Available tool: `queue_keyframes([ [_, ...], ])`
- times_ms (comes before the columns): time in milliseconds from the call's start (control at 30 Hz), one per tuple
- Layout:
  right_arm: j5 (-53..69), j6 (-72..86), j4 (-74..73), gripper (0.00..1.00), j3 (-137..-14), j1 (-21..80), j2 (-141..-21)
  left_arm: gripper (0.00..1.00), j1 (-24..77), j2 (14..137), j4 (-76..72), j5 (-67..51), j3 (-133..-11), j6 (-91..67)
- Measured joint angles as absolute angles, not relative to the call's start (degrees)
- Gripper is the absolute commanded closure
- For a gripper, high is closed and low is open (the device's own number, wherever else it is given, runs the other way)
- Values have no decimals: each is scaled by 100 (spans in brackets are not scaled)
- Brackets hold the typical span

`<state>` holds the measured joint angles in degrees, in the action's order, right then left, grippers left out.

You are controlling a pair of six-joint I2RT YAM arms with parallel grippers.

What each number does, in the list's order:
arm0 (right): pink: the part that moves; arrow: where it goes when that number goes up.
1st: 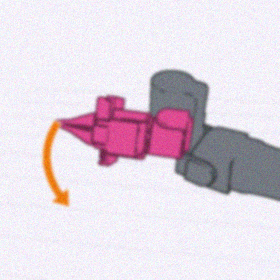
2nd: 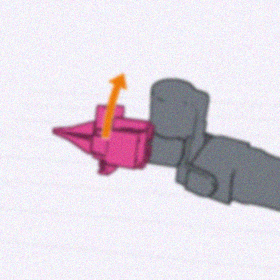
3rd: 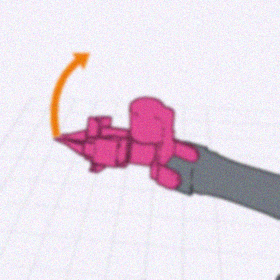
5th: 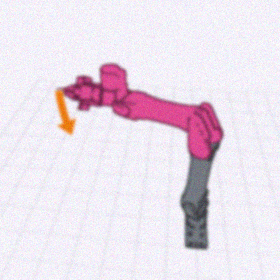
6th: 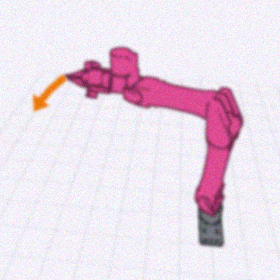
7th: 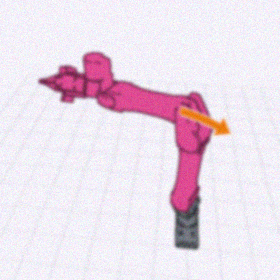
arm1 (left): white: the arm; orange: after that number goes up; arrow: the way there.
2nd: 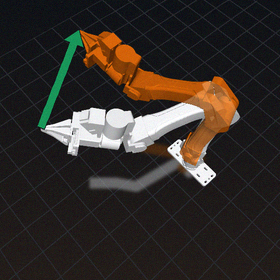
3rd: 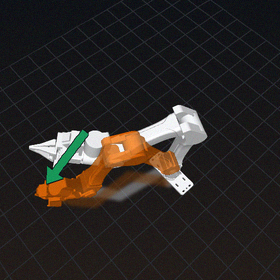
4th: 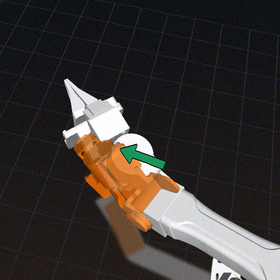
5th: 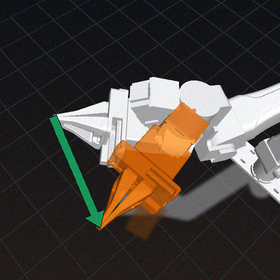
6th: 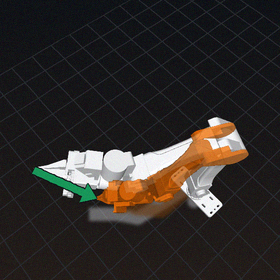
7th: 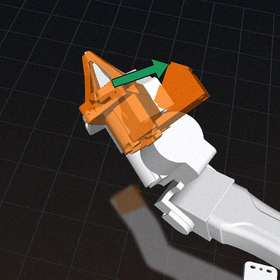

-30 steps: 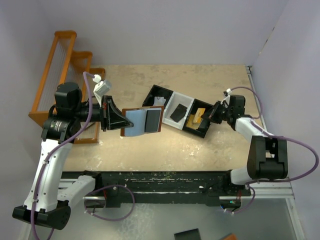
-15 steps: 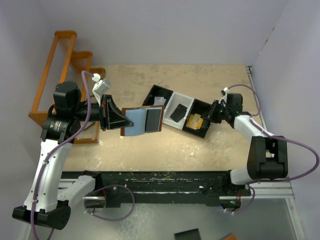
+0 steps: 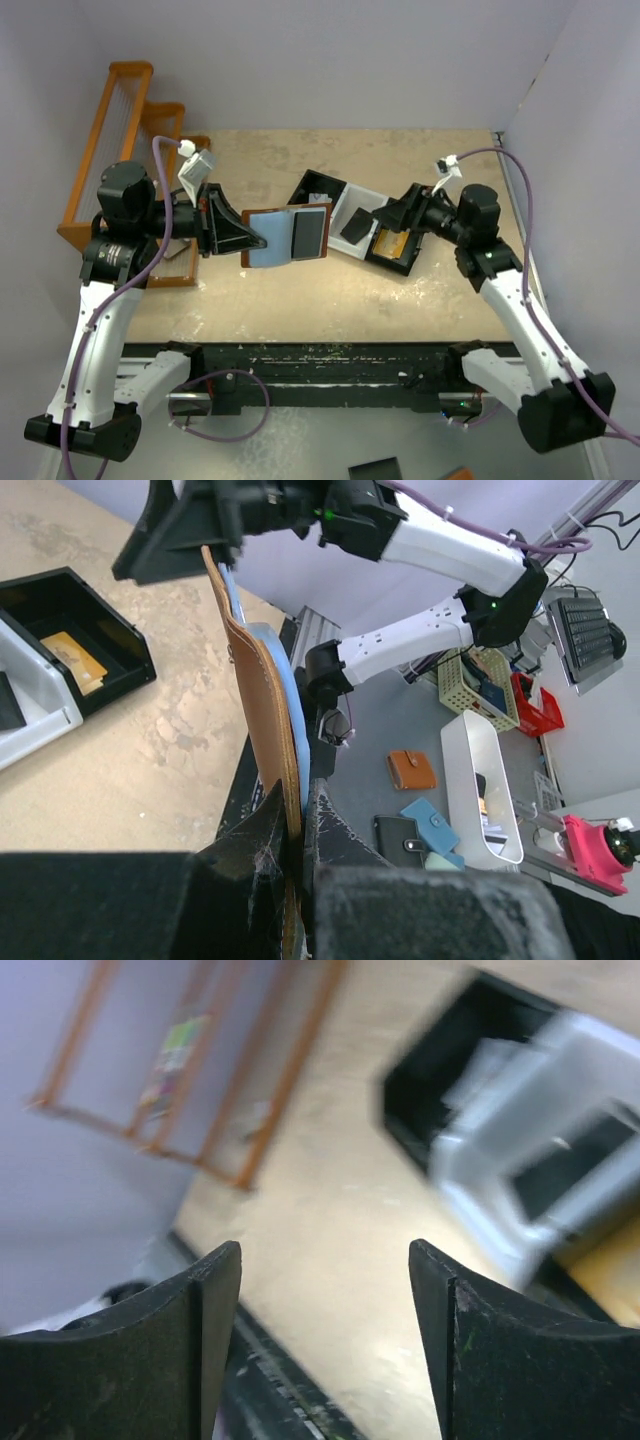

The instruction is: Take the credit cards out of the card holder

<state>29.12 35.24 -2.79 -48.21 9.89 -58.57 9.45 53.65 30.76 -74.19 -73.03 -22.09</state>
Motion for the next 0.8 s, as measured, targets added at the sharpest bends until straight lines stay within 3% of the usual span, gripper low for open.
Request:
queue_keyframes([
  [333, 3514, 4899, 2322, 16, -4689, 2910, -4862, 100, 945, 5262, 2078, -7561, -7131, -3094],
  [467, 3546, 5024, 2742, 18, -4692, 3352, -5000, 100, 945, 5264, 1835, -7675, -7078, -3291],
  [633, 3542, 5002, 2773, 31, -4700, 3647, -5330, 100, 945, 5264, 1531, -7778, -6952, -3568],
  [800, 3553, 5068, 2893, 59, -4700, 3726, -5518, 100, 945, 5271, 1306, -7865, -6943, -3793],
])
